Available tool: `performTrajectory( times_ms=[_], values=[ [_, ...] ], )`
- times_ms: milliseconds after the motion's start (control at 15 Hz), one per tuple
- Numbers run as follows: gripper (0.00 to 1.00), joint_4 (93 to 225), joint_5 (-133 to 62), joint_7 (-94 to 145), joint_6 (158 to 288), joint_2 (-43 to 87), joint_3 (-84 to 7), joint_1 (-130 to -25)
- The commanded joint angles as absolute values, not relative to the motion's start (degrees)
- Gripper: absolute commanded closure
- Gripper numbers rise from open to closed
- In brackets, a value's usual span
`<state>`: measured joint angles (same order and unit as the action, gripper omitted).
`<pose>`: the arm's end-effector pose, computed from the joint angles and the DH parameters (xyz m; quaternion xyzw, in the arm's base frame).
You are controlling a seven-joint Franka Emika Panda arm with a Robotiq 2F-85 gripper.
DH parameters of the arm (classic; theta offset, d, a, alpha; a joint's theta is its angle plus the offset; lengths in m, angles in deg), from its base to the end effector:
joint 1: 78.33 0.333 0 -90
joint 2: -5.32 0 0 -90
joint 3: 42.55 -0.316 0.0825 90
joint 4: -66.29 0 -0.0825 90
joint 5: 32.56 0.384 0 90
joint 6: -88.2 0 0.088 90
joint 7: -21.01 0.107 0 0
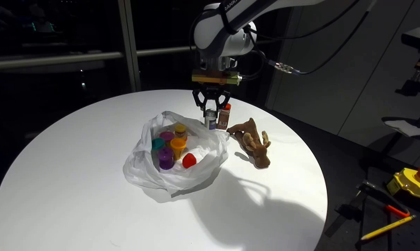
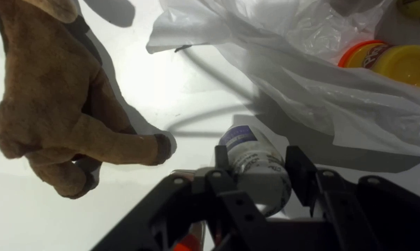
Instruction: Remove all the contents from the white plastic bag and put them on the table
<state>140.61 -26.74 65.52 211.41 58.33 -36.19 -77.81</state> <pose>0.7363 -0.0521 0.1795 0.9008 -0.4330 -0.0300 0.0142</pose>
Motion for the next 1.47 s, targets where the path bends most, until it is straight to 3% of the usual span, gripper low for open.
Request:
performTrajectory(
  times_ms=[0,200,267,933,1400],
  values=[
    [0.23,138.4,-25.2,64.7,209.3,57.9,-36.8,-78.7],
    [0.02,140.9,-26.9,65.3,211.1,54.4,-35.9,-76.7],
    [0.0,141.8,-27.4,64.8,211.7,52.9,-36.0,-76.0],
    [0.0,148.8,-25.1,47.2,209.9,44.6,-45.9,-71.2],
    [0.0,152.6,-28.3,30.2,208.8,50.1,-47.1,-70.7]
  ],
)
